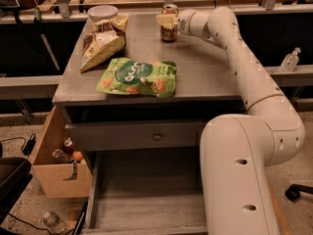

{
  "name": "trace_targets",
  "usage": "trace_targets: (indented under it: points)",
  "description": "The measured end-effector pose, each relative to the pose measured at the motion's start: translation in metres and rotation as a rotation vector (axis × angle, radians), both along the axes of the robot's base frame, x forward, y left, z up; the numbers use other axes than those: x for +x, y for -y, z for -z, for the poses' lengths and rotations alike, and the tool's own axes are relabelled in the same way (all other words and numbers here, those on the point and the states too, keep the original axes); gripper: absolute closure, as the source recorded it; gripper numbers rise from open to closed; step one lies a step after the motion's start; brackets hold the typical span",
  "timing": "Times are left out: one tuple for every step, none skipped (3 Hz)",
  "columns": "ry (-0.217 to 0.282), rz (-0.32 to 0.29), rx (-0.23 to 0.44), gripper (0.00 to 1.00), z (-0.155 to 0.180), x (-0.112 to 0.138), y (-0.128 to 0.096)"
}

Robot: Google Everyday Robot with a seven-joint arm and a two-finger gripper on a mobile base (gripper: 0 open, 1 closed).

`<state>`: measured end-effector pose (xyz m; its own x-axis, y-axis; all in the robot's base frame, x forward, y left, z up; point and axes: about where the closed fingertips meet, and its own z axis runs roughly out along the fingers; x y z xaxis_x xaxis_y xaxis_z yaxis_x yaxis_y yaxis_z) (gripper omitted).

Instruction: Place orange can into middle drawer

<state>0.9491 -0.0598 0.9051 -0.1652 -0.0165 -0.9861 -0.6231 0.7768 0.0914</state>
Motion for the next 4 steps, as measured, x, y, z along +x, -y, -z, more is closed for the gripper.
trace_targets:
  points:
    - [-0.002,-0.004,0.0,0.88,0.002,0.0,-0.004]
    - [-0.004,-0.007,0.0,1.0,0.003,0.001,-0.007]
    - [0.009,-0.013,-0.004,1.0,-0.011,-0.004,-0.006]
    - [0.035,-0.01,-0.025,1.0,-0.042,-0.025,0.01]
